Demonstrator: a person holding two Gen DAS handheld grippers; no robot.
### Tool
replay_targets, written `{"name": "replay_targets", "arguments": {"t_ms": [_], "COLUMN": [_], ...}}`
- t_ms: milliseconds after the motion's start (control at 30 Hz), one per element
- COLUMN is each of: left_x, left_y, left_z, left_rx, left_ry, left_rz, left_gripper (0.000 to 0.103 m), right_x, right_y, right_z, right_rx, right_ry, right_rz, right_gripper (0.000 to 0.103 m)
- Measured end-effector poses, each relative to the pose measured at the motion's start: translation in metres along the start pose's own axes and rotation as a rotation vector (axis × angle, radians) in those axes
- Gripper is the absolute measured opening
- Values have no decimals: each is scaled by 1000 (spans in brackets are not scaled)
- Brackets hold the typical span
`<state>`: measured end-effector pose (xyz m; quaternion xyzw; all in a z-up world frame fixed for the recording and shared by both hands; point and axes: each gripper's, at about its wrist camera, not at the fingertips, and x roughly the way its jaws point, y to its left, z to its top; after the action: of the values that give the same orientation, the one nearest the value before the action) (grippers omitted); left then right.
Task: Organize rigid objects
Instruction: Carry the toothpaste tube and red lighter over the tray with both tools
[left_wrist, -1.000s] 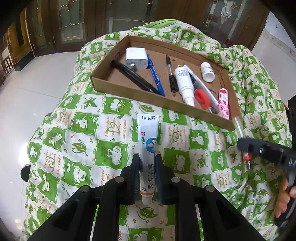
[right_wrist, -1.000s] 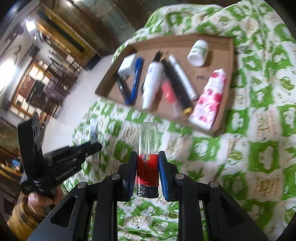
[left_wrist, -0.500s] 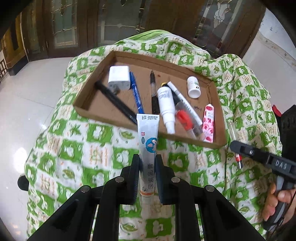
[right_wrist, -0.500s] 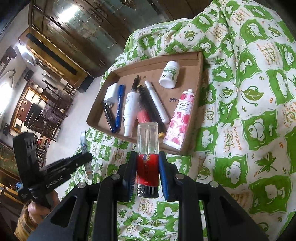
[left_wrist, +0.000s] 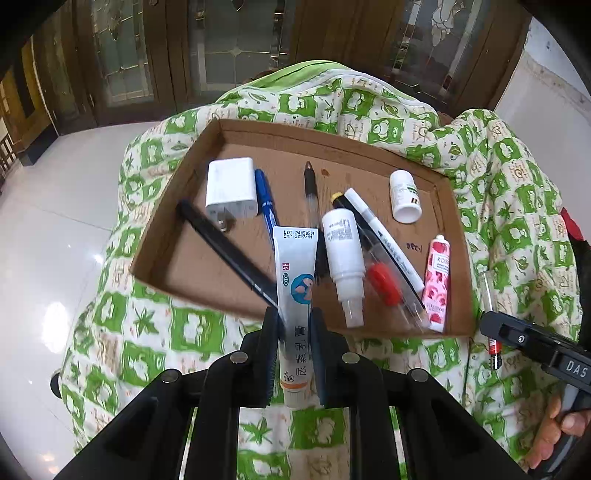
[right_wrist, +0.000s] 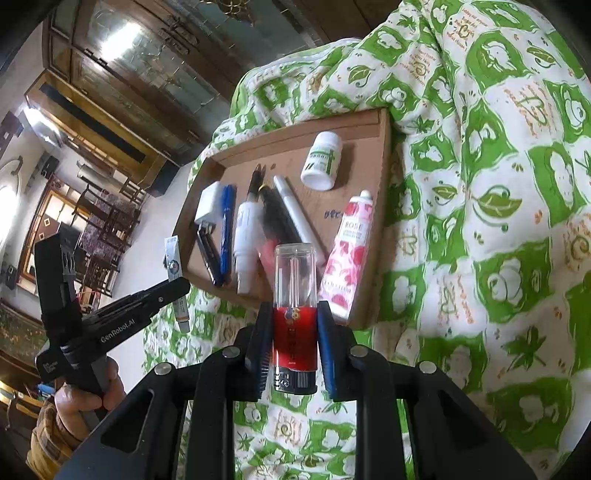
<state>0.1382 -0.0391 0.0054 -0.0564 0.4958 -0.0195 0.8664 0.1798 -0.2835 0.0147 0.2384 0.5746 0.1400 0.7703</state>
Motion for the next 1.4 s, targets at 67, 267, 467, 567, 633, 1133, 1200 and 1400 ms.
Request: {"name": "replay_targets", "arguments": {"t_ms": [67,267,467,567,633,1133,1200,1400], "left_x": [4,15,21,21,23,53,57,67], "left_y": [-1,-7,-10,-10,-10,-3,-2,-1], "left_z": [4,13,22,30,37,80,85,97], "left_rx": [1,25,37,40,43,18,16,12], "left_ry": [4,7,1,-7,-10,3,5,12], "left_rz": [1,15,21,26,27,28,29,25], "left_gripper": [16,16,16,16,16,16,16,16], "right_x": [0,0,1,4,5,31,34,45], "right_y": [-1,-5,-7,-10,-13,-17,-21,-34], "right_z": [5,20,35,43,49,92,99,108], "right_rx": [11,40,58,72,82,92,95,132], "right_ry": [-8,-35,-51,-59,-61,-43,-42,-28], "right_rz": [0,-6,-10,-13,-14,-35,-49,-63], "right_gripper": [22,22,22,22,22,22,22,22]}}
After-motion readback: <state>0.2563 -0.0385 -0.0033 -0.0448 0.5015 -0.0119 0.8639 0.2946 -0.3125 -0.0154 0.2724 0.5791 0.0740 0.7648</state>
